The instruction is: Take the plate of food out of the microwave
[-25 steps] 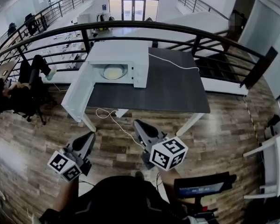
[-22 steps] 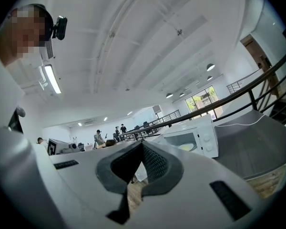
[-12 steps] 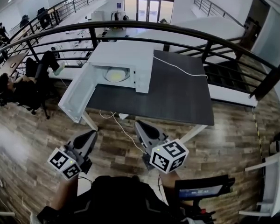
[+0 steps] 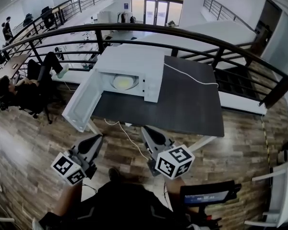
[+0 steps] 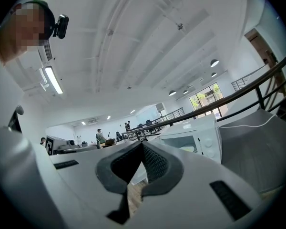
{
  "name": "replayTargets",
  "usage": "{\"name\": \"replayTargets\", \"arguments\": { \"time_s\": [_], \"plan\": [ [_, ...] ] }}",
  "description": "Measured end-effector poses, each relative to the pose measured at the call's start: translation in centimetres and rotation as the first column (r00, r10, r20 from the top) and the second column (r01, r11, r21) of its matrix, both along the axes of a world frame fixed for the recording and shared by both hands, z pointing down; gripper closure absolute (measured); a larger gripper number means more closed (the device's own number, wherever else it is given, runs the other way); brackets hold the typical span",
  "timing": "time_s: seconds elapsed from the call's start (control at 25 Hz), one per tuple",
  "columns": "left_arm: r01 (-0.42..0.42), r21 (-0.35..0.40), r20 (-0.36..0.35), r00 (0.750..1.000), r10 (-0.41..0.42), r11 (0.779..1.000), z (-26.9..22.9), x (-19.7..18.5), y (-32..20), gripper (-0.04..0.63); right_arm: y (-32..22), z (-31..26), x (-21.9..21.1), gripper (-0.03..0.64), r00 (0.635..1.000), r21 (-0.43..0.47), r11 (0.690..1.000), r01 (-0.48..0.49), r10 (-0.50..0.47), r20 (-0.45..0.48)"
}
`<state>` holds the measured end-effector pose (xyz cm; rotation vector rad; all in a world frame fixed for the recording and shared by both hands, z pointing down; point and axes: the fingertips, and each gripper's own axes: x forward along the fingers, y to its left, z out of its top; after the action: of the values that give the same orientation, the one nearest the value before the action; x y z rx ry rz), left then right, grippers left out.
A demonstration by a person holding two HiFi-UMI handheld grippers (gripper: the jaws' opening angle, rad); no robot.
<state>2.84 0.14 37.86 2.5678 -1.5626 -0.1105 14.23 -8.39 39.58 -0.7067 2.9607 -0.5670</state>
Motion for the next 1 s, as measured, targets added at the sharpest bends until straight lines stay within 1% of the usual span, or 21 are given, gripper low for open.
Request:
{"name": "replayTargets", "arguments": {
  "time_s": [0.08, 0.28, 0.48, 0.68, 0.8, 0.92, 1.0],
  "plan": [
    [-0.011, 0.002, -0.003, 1.000, 0.011, 1.000, -0.2, -1.1, -0.8, 0.591, -0.5, -0.2, -1.1, 0.620, 1.000, 0.001, 1.000, -0.003, 0.003, -0.004],
    [-0.043, 0.003, -0.011, 0.999, 0.043, 0.999, -0.7, -3.4, -2.0, 0.591, -1.7, -0.9, -3.6, 0.620, 0.998, 0.047, 0.998, -0.033, 0.035, -0.048],
    [-0.053, 0.013, 0.006, 0.999, 0.053, 0.999, -0.8, -6.3, -3.6, 0.591, -3.0, -0.9, -6.4, 0.620, 0.998, 0.025, 0.999, -0.041, 0.042, -0.043],
    [-0.062, 0.001, -0.024, 0.998, 0.062, 0.998, -0.6, -8.6, -5.2, 0.591, -4.3, -0.9, -8.6, 0.620, 0.996, 0.034, 0.998, -0.057, 0.059, -0.062],
    [-0.084, -0.002, -0.031, 0.996, 0.084, 0.996, -0.4, -9.6, -5.7, 0.591, -4.8, -0.5, -9.6, 0.620, 0.994, 0.044, 0.996, -0.072, 0.076, -0.084],
    [-0.108, 0.006, -0.043, 0.993, 0.108, 0.994, -0.7, -10.7, -6.0, 0.591, -4.9, -0.5, -10.6, 0.620, 0.993, 0.033, 0.996, -0.088, 0.090, -0.079],
    [-0.119, 0.001, -0.037, 0.992, 0.119, 0.993, -0.6, -11.4, -6.4, 0.591, -5.1, -0.5, -11.3, 0.620, 0.992, 0.036, 0.995, -0.095, 0.098, -0.081]
  ]
}}
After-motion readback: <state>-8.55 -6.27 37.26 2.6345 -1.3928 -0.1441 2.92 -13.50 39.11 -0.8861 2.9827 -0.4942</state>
